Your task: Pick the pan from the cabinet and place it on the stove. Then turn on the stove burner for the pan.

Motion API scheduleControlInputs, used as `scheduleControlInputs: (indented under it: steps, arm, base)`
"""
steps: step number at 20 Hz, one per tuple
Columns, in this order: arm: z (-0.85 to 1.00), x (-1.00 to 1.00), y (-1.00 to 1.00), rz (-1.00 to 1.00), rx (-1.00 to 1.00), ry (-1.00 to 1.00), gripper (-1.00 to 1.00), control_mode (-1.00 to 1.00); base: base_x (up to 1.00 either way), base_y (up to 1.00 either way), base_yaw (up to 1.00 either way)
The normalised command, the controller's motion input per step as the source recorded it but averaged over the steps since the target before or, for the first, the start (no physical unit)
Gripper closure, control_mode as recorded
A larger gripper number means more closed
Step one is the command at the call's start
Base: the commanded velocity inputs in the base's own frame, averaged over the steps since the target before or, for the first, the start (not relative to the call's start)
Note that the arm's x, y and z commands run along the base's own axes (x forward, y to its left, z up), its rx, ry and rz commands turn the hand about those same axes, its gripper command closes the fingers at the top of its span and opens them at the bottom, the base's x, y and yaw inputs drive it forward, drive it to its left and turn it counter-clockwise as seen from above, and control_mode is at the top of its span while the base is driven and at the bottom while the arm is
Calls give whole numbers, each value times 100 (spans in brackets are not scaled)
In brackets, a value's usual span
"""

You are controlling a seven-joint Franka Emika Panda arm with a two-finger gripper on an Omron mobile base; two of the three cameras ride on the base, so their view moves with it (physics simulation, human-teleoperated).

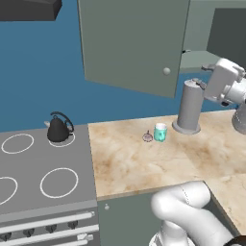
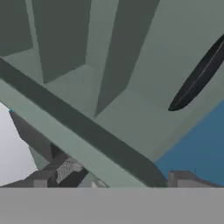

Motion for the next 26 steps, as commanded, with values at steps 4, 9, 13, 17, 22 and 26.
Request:
scheduleControlInputs:
  steps: [4, 9, 13, 17, 22, 26]
  arm:
    - [-8, 70, 0, 37, 11, 31, -100, -100]
    - [-25, 61, 2, 33, 5, 24, -100, -100]
    - [-22, 66, 0, 30, 2, 22, -100, -100]
    - [-15, 59, 8, 25, 2, 18, -100, -100]
    - [-4, 8, 38, 11, 0, 10, -100, -100]
    - [0, -5, 63, 3, 0, 6, -100, -100]
  base:
    - [0, 0, 0]
    - [0, 0, 0]
    - [0, 0, 0]
    - [0, 0, 0]
    - [0, 0, 0]
    - [0, 0, 0]
